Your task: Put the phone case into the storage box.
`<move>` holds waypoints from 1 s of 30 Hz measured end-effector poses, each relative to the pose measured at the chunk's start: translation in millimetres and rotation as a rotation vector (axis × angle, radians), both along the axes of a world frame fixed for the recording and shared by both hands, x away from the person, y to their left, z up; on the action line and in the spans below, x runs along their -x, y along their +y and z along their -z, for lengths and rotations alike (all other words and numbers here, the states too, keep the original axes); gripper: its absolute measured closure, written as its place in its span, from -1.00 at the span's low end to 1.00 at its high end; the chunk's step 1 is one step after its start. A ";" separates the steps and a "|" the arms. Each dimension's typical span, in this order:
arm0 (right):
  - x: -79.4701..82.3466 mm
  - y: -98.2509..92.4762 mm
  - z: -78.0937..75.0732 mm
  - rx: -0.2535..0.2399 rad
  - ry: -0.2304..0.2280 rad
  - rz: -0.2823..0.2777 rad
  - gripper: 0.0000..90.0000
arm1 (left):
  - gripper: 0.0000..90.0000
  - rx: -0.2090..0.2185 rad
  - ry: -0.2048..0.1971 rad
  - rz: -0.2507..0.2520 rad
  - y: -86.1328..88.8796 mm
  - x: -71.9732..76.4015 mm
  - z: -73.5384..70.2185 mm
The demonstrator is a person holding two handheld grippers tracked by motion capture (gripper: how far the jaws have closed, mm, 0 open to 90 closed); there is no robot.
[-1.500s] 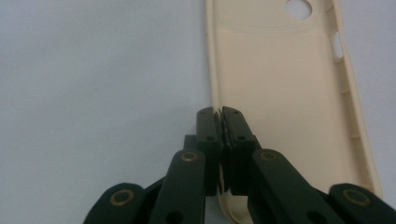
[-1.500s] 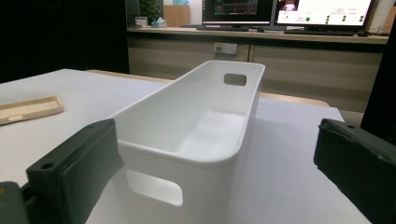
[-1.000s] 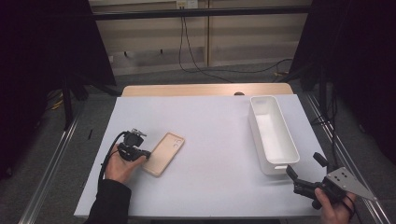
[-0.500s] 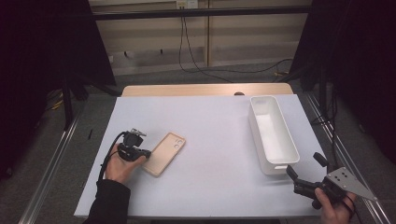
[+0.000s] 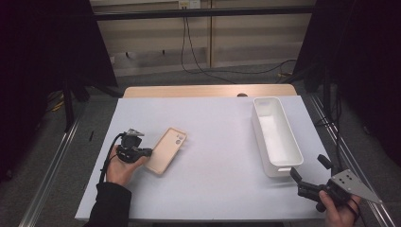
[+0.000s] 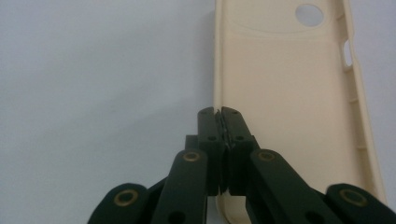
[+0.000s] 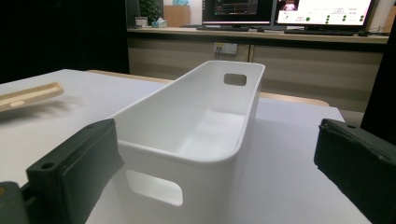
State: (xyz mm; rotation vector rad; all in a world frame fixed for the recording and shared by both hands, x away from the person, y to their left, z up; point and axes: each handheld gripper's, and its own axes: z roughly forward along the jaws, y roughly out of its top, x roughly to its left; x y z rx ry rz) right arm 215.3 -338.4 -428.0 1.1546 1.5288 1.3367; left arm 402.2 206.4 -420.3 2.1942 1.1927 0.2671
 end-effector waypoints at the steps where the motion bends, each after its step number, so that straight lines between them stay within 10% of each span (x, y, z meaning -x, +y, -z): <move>1: -0.1 0.0 0.0 0.000 0.000 0.000 -1.00 | 0.96 -0.003 -0.012 0.002 0.4 0.2 -1.4; 30: 0.4 0.4 -0.2 0.002 0.001 -0.001 -1.00 | 0.95 0.127 -0.198 0.015 -9.2 15.0 -12.9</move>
